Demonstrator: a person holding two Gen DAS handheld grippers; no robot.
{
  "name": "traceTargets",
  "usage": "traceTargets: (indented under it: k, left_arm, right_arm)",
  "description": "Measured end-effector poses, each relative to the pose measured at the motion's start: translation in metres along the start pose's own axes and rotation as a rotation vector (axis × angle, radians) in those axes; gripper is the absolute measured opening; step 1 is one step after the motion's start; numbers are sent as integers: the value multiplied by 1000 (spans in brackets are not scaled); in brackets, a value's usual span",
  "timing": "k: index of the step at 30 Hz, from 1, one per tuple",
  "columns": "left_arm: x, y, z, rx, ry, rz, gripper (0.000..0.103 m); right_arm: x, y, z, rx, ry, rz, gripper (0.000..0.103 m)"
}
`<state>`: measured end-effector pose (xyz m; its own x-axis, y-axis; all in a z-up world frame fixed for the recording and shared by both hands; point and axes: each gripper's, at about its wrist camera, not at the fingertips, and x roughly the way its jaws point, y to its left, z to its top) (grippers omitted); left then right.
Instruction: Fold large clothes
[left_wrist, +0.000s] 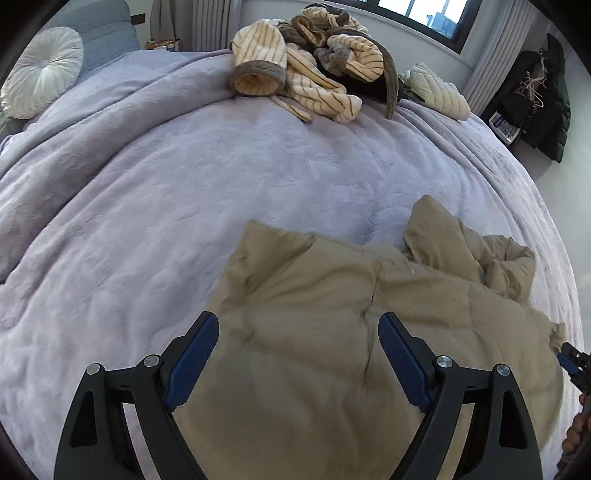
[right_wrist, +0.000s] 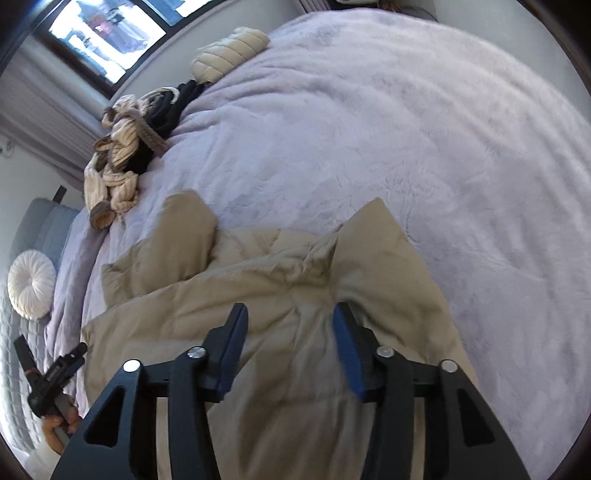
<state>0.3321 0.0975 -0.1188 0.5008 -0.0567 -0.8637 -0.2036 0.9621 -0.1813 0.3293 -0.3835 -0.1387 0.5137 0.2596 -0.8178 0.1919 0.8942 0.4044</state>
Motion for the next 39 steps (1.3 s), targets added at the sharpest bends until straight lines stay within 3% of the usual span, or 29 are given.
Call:
traceTargets:
  k: [4, 6, 8, 11, 17, 20, 22, 27, 32, 39]
  left_arm:
    - [-21, 12, -17, -14, 38, 24, 89]
    - [-33, 16, -30, -20, 34, 39, 89]
    - [-44, 21, -46, -26, 29, 42, 103]
    - [-57, 28, -71, -68, 42, -44, 103]
    - [-64, 45, -110, -161, 100, -103, 103]
    - [-61, 57, -119, -212, 101, -99, 103]
    - [-57, 66, -125, -249, 106, -104, 103]
    - [-35, 83, -145, -349, 191, -253, 103]
    - [-7, 94, -168, -516, 228, -379, 103]
    - [20, 86, -152, -534, 182, -407, 103]
  right_arm:
    - [-31, 0, -19, 54, -24, 23, 68]
    - [-45, -1, -35, 82, -24, 43, 68]
    - [-57, -3, -49, 96, -20, 54, 68]
    - [-71, -10, -71, 151, -12, 91, 81]
    - [-82, -22, -106, 233, 44, 152, 83]
    - [-76, -28, -120, 264, 81, 204, 86]
    - [-69, -33, -128, 307, 107, 236, 103]
    - [-50, -44, -147, 383, 150, 295, 103]
    - [-28, -53, -157, 463, 187, 367, 103]
    - [4, -66, -159, 569, 144, 475, 103]
